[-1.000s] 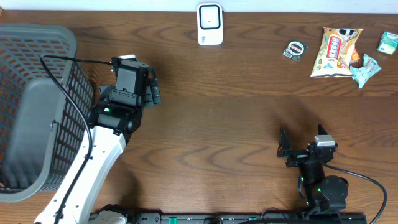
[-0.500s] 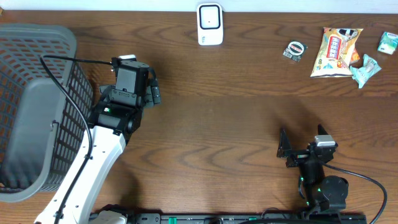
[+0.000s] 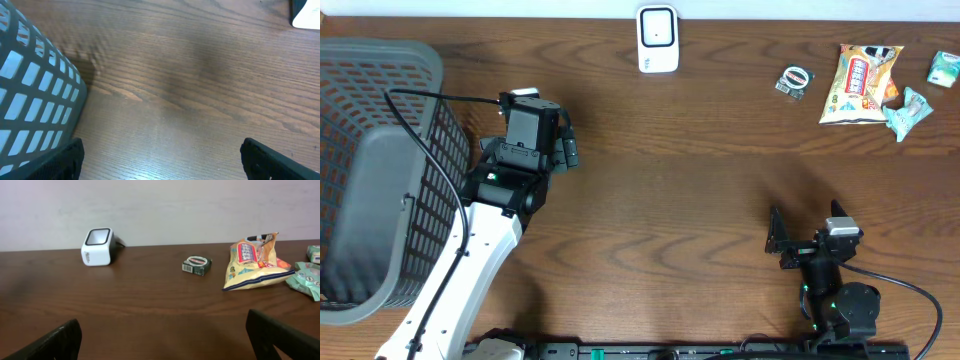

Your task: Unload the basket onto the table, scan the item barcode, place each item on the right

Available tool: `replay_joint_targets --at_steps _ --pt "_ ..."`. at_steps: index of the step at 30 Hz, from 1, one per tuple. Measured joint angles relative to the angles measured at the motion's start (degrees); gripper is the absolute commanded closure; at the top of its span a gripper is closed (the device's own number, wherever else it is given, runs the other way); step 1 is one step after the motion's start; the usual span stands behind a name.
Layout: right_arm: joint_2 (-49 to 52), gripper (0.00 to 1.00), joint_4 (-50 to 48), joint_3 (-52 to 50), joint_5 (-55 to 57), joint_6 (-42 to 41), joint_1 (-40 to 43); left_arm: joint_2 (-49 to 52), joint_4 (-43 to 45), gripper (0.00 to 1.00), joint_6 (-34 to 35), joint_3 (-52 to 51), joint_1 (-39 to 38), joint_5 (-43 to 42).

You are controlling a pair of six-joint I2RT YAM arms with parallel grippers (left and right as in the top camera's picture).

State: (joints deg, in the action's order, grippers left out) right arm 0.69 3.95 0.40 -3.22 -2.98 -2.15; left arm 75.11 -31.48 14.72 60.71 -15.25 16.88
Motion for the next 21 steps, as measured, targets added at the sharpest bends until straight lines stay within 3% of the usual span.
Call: replay_joint_targets --at_steps 11,21 --pt "0.0 0.01 0.0 0.0 0.0 0.0 0.0 0.0 -0.3 0.02 0.0 0.0 0.0 3.8" --pt "0.0 0.01 -0.1 0.0 0.0 0.0 0.0 -0.7 -15.5 0.02 -0.2 0.0 0.0 4.5"
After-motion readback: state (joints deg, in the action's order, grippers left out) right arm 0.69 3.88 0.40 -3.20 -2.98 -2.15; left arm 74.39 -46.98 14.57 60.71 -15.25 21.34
